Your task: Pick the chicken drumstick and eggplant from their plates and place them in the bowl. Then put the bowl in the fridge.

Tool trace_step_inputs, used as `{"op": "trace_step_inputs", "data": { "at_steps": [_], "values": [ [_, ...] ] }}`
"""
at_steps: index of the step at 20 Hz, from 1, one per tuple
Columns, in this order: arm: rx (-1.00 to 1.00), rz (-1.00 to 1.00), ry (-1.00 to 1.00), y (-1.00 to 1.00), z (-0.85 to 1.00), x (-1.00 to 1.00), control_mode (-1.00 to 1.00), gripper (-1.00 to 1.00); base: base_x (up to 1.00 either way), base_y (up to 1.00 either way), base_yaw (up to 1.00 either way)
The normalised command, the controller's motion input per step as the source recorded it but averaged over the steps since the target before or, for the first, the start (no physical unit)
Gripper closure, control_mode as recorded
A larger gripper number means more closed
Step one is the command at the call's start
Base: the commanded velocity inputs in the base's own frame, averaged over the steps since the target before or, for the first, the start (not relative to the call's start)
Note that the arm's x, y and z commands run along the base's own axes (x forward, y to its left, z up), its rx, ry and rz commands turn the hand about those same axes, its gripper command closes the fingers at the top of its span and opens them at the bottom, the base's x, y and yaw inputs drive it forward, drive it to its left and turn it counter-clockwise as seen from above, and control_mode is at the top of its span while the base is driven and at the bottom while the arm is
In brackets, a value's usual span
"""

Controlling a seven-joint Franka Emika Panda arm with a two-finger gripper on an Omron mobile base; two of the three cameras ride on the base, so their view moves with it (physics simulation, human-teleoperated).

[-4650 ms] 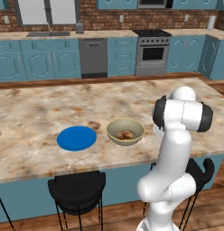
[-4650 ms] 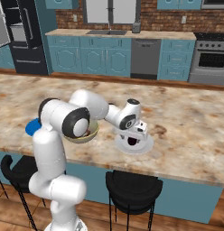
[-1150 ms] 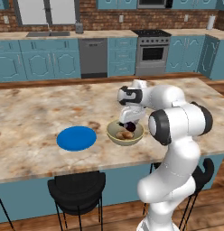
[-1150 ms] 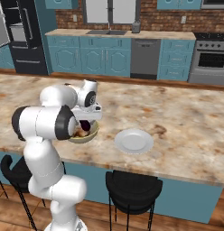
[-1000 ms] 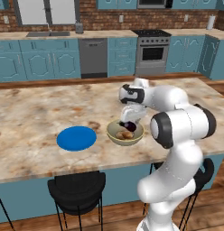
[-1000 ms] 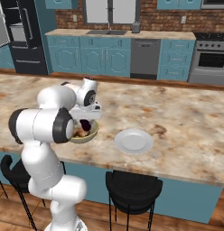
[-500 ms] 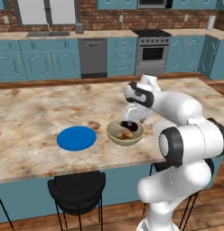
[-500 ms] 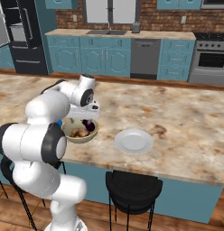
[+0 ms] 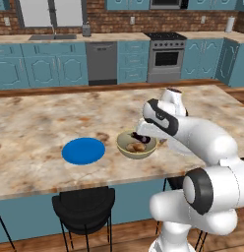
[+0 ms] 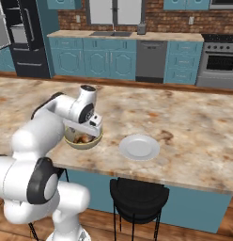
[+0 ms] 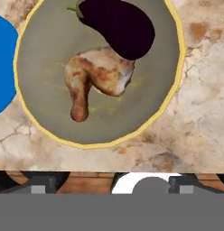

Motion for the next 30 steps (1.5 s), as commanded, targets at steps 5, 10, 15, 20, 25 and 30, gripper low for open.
{"op": "trace_step_inputs", "data": {
  "at_steps": [5,10,15,20,25,30],
  "values": [
    [0.00,-0.56,0.15,0.01,-0.09,-0.02,-1.00,-1.00,0.00,0.00,0.00],
    [0.04,-0.43,0.13,0.06,-0.20,0.09,-1.00,-1.00,0.00,0.00,0.00],
    [0.15,-0.09,0.10,0.05,-0.28,0.03,-1.00,-1.00,0.00,0.00,0.00],
    [0.11,-0.01,-0.02,0.12,-0.30,0.21,-1.00,-1.00,0.00,0.00,0.00],
    [0.00,-0.07,-0.12,0.08,-0.31,0.20,-1.00,-1.00,0.00,0.00,0.00],
    [-0.02,-0.09,-0.13,0.02,-0.27,0.22,-1.00,-1.00,0.00,0.00,0.00]
  ]
}}
